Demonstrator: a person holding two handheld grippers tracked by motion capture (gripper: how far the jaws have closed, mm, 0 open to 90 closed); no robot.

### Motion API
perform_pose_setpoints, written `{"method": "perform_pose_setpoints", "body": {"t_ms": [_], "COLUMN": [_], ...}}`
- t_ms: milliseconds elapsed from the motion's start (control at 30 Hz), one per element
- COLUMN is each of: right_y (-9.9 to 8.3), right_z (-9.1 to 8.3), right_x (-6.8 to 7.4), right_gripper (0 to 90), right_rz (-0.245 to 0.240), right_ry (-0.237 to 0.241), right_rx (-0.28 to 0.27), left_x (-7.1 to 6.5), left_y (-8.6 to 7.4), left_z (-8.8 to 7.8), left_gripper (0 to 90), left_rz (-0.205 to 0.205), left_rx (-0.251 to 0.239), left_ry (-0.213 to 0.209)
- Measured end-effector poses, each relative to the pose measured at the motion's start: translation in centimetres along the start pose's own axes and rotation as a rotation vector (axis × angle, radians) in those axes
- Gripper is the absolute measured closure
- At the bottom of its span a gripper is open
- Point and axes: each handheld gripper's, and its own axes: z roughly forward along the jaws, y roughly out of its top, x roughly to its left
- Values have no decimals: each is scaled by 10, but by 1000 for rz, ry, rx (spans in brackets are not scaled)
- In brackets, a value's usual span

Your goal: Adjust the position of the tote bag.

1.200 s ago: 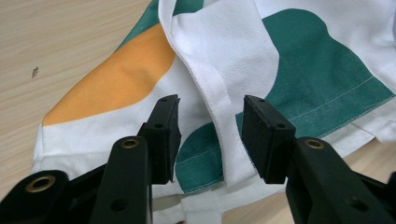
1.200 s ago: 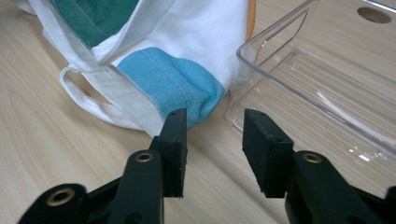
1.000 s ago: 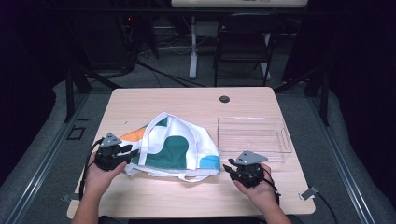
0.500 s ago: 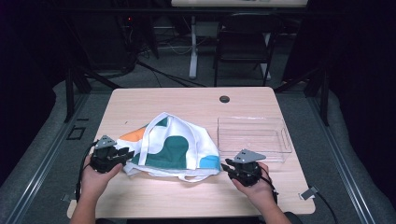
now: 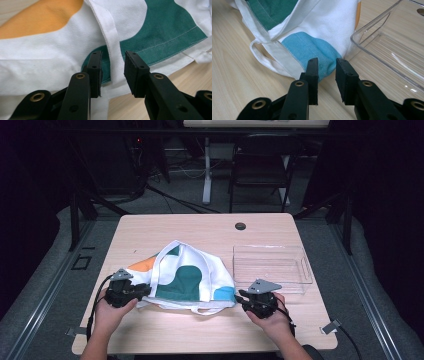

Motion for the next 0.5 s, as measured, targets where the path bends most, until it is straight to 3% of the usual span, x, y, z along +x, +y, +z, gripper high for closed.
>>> {"method": "perform_pose_setpoints", "body": {"t_ms": [500], "right_y": [-2], "right_z": [0], "right_x": [1], "right_gripper": [720], "right_rz": [2], "right_ry": [10], "right_rx": [8], "left_x": [0], "left_y": [1], "left_z": [17], "left_gripper": [659], "left_rz": [-12], "left_rx": [44], "left_ry": [-29]}}
